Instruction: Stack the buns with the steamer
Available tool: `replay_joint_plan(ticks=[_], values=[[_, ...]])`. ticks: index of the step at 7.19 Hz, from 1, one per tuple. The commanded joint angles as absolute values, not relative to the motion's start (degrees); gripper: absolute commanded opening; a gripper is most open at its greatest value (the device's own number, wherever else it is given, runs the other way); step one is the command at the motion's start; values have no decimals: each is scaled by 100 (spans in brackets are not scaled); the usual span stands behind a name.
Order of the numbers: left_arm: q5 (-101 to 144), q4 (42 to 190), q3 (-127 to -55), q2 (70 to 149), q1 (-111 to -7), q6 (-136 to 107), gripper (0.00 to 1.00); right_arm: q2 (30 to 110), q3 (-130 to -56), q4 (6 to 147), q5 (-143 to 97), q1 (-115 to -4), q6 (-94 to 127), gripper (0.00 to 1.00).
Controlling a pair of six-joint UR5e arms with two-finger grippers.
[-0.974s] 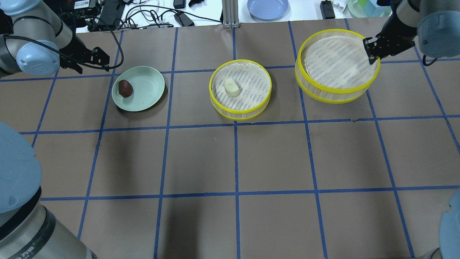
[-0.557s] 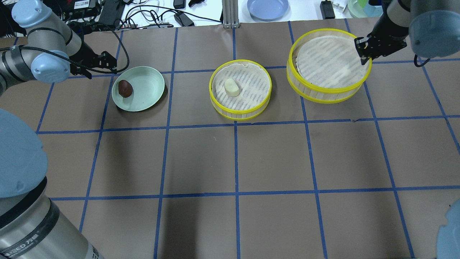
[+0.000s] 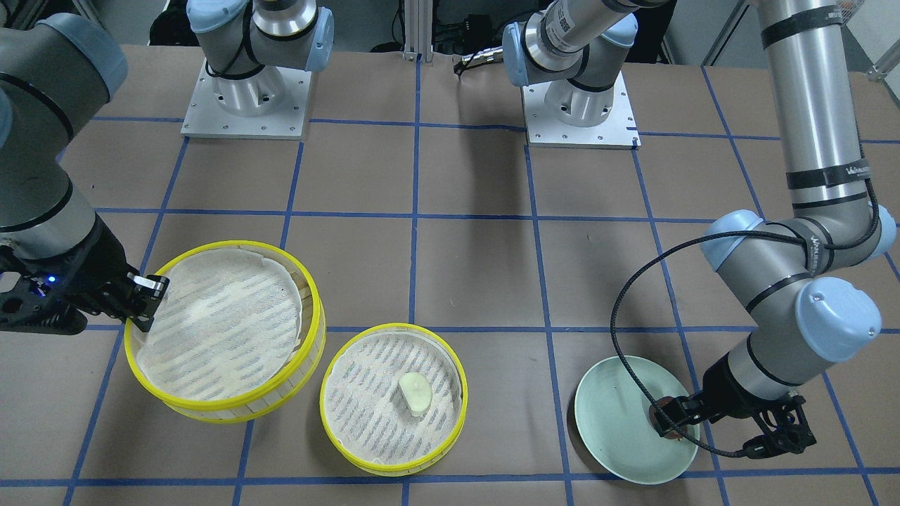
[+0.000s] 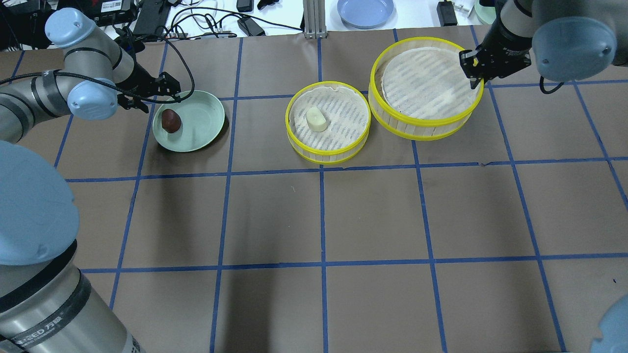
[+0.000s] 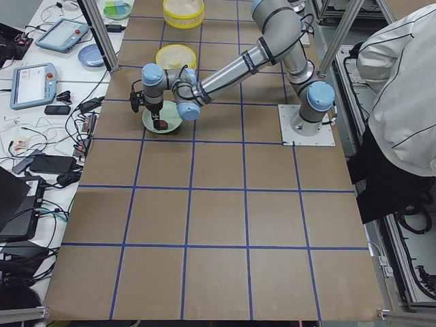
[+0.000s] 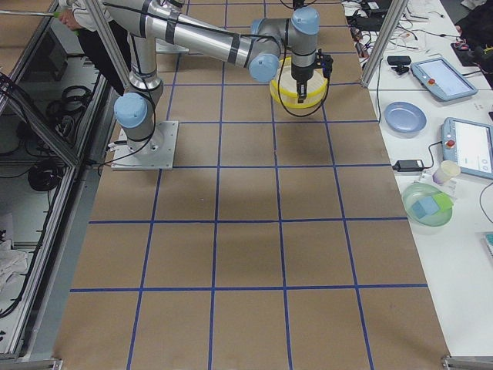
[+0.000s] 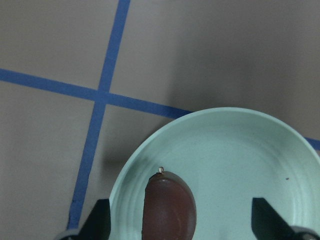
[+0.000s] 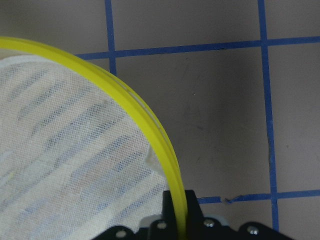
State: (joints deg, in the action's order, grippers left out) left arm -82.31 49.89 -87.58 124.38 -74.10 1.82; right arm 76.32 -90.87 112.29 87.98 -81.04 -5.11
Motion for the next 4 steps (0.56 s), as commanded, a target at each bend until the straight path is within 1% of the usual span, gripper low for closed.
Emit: replay_joint_plan(ticks=[1,2,3,4], values=[[-8218,4869,-8850,12585,-7427,176,94,7690,-9088,11189,8798,-8217,-361,0],[-8226,4878,-8851,12638,-7427,167,89,7699,-9088,11154,8798,-8261,-282,0],[-8227,4887,-8859,12656,-7427,184,64,7717,-9088,11153,8798,-8305,-194,0],[-8235,4904,-8903,12674,-7427,219,31,7734,-9097,11145,8798,-8427,-80,0]])
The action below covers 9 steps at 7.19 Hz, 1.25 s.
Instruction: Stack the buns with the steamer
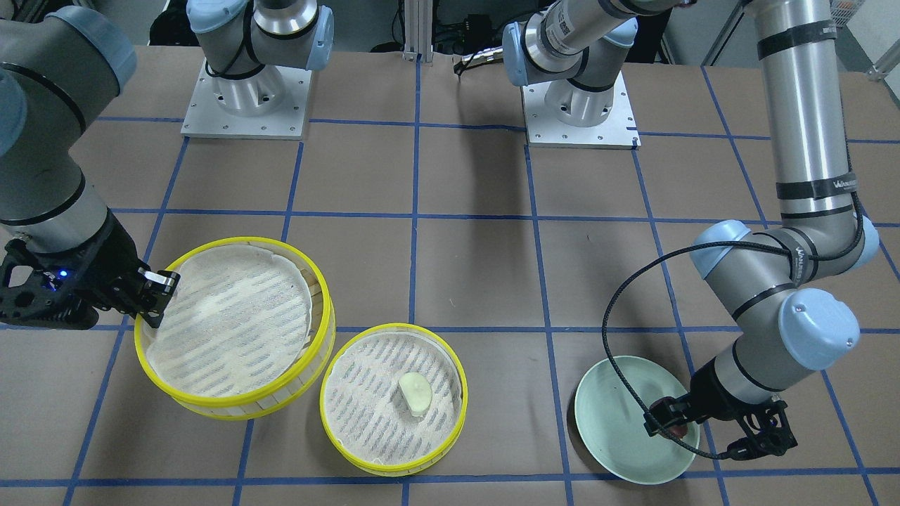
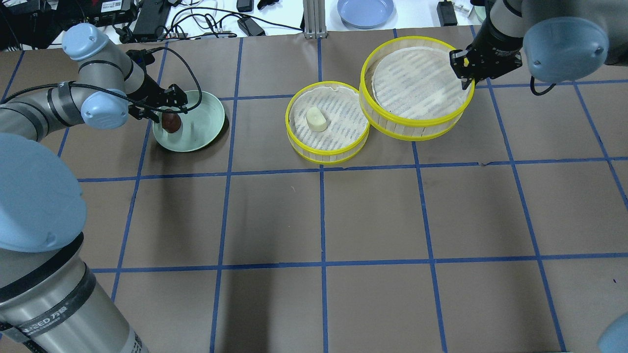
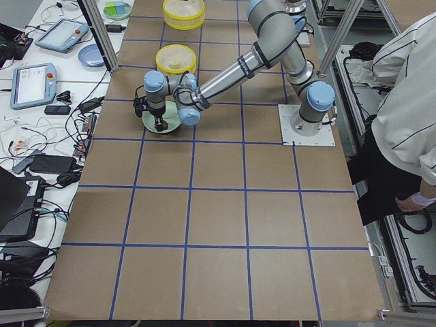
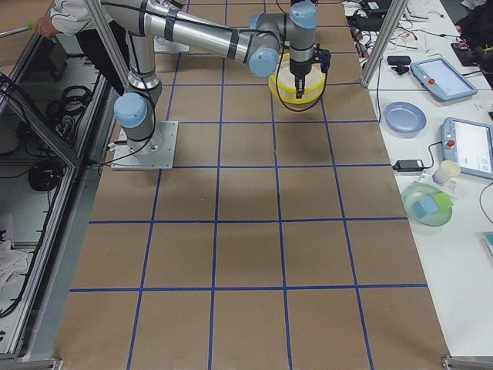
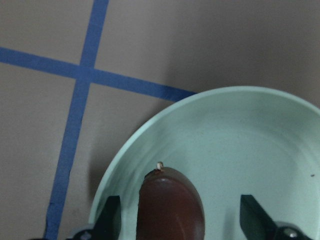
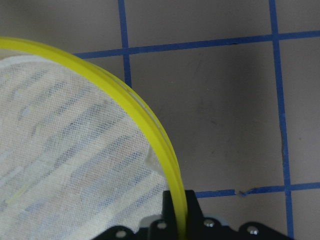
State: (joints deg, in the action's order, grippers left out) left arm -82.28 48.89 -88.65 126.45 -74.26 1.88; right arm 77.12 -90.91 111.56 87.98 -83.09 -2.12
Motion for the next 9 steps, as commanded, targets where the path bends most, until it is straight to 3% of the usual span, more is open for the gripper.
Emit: replay_joint_plan(ticks=[1,5,9], values=[[-8235,4887,-8929,12700,-7427,255,0,7787,-9114,11127,8798,-8551,121,0],[-8323,4948,-8851,12272,-7575,370,0,7455,-9053,11703,8780,-9508,1588,0],[-8271,5036,-8833,11734,-8032,-482,0,6707,-9026,12418,8859,-9624,2108,0]])
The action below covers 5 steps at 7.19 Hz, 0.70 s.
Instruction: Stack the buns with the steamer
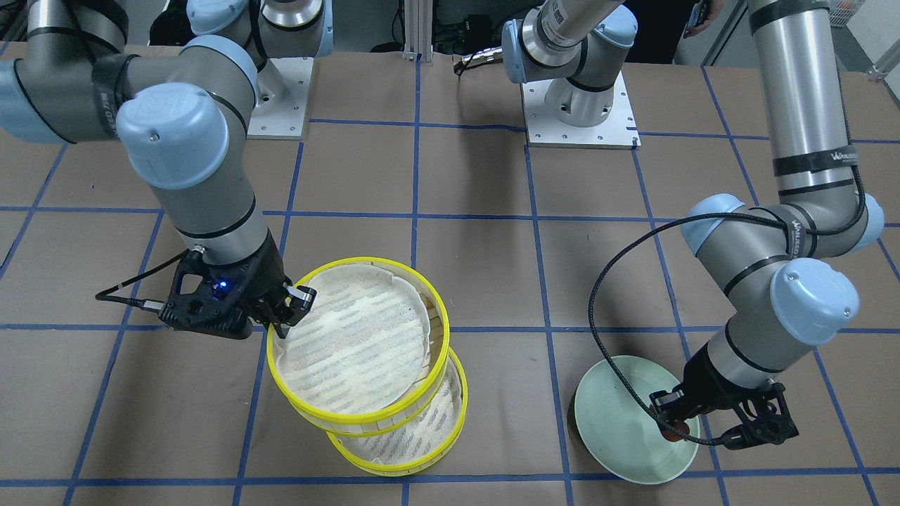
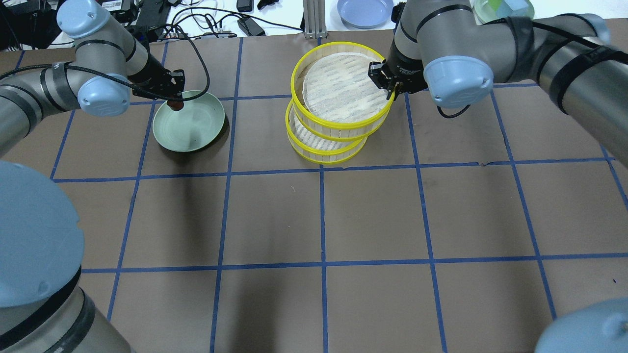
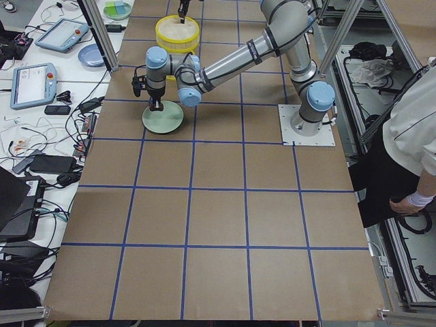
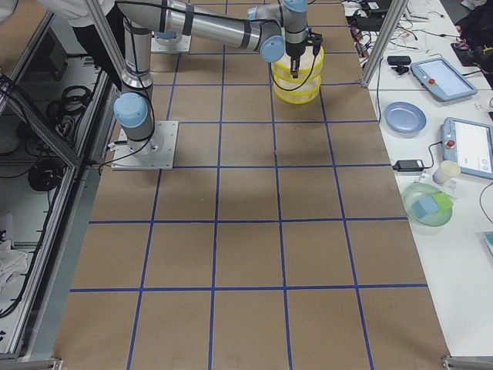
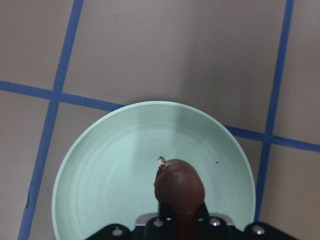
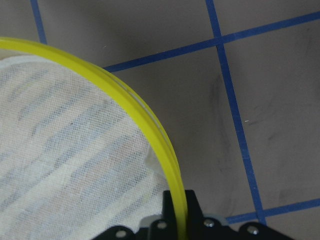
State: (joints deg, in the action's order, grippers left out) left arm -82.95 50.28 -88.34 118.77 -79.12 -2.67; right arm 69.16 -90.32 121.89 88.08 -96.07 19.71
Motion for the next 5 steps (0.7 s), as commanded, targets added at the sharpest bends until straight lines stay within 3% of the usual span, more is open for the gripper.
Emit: replay_joint_plan(ticks=[1,5], values=[[-8271,5071,-8833,11638,-8094,-588,0,6567,-9035,12419,8868,-9633,2162,0],[-8088,5080,-8833,11506,-8234,-963,0,6302,-8931,12428,9078,-9879,2716,0]])
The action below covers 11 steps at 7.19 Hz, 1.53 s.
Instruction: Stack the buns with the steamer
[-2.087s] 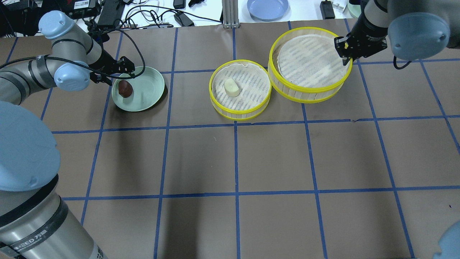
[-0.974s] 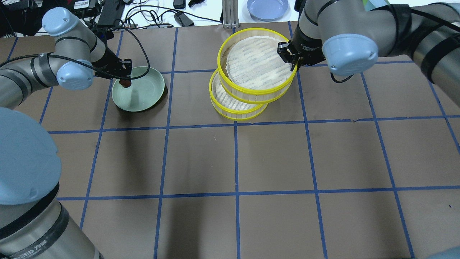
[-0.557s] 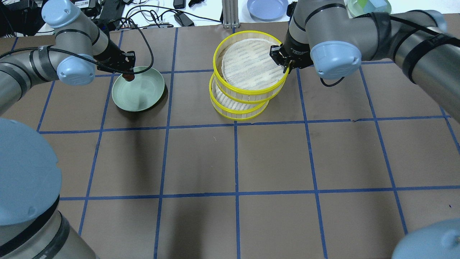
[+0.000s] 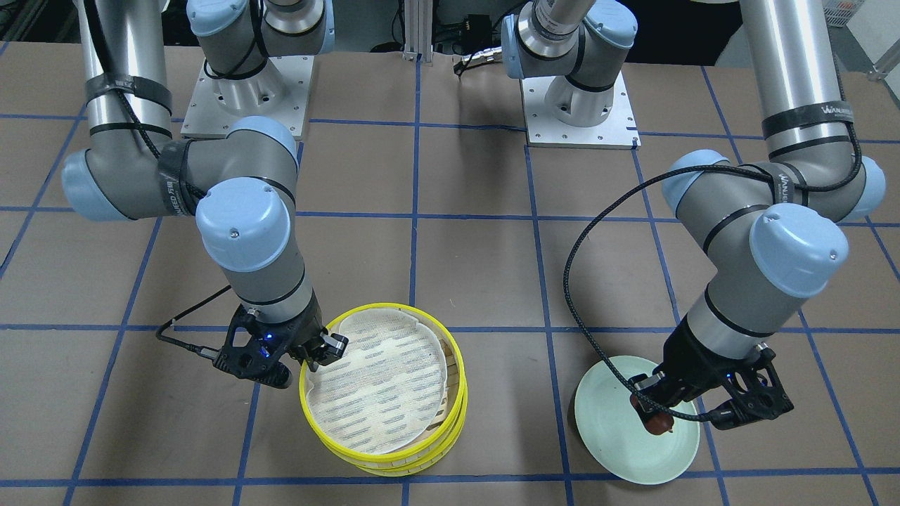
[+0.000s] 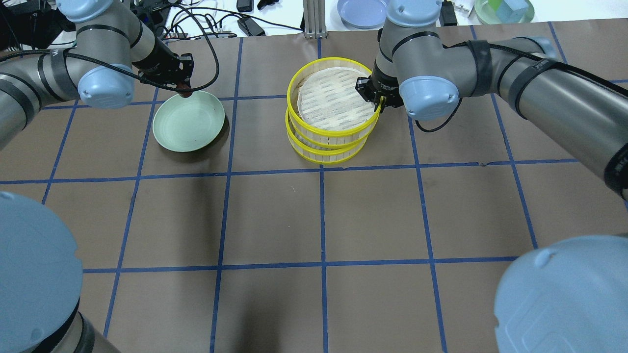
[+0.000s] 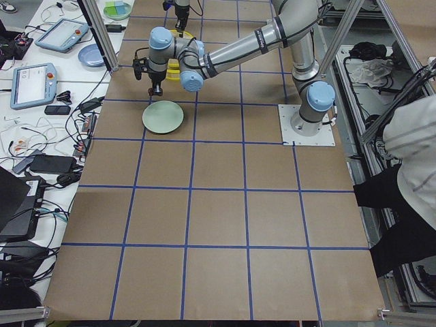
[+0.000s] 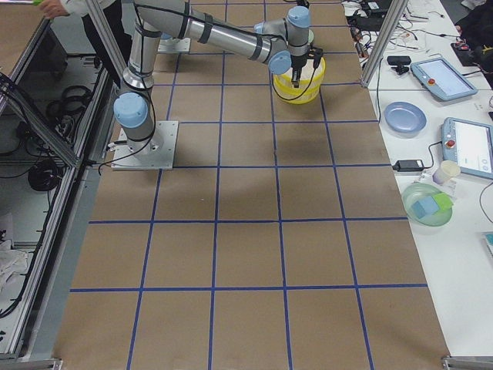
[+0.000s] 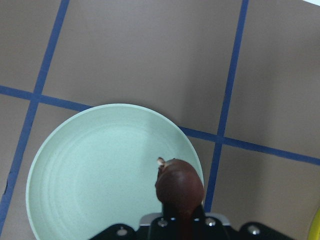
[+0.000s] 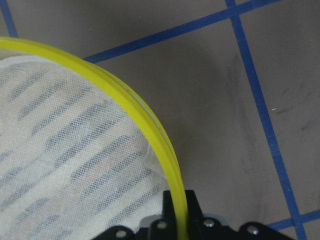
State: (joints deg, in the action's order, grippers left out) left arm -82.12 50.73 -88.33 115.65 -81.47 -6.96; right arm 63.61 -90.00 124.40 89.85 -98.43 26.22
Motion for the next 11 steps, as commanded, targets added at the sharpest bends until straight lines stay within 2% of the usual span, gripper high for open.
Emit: replay_joint_plan(ticks=[1,11], values=[[-7929,5071,-8833,11435,-8418,-1236,0,6241,-8860,12402,9157,-9949,2933,0],[-7314,4843,-8684,11285,-9026,-2618,0,6205,-8859,12375,9554,-10143,2953,0]])
